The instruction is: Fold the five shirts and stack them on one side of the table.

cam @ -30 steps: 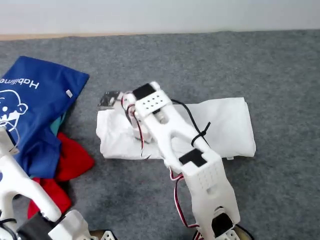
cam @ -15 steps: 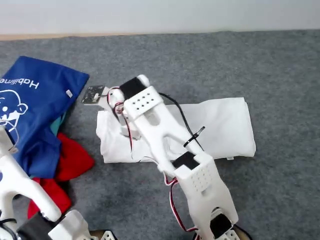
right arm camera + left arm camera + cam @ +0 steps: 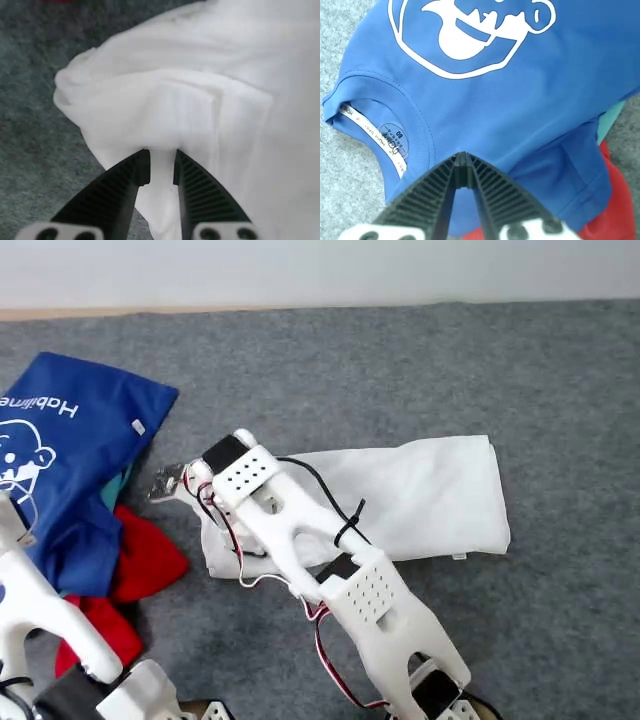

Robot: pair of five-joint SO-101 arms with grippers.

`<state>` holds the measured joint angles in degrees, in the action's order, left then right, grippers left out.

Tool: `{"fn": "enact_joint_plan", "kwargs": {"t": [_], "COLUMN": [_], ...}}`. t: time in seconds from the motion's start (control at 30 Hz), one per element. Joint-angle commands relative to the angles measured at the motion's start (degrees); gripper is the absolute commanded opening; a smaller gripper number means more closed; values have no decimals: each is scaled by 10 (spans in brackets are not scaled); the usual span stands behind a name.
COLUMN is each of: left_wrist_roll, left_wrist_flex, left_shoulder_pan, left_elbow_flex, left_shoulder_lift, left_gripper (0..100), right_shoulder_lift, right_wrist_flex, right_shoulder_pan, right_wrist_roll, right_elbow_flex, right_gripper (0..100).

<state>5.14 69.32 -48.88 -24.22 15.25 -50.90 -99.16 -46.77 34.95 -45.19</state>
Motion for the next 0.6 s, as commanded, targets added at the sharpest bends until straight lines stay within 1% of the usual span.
{"fn": "enact_joint_plan", "kwargs": {"t": [0.0, 0.13, 0.3, 0.47, 0.57], "left_wrist_roll": [3, 3, 3, 3, 3], "left_wrist_flex": [-11, -11, -11, -11, -9], "left_shoulder_pan": [4, 4, 4, 4, 4], "left_elbow_flex": [7, 7, 7, 7, 7], "left_shoulder_lift": [24, 23, 22, 24, 25], "left_gripper": [4, 4, 4, 4, 4], "right_shoulder_lift": [61, 88, 58, -5, 7], "right_wrist_flex": [-6, -6, -6, -6, -37], "right_shoulder_pan": [-4, -7, -9, 40, 63], "right_wrist_roll": [-5, -6, -7, -6, -8], "right_elbow_flex": [-53, -74, -74, -78, -103], "right_gripper": [86, 86, 86, 86, 86]}}
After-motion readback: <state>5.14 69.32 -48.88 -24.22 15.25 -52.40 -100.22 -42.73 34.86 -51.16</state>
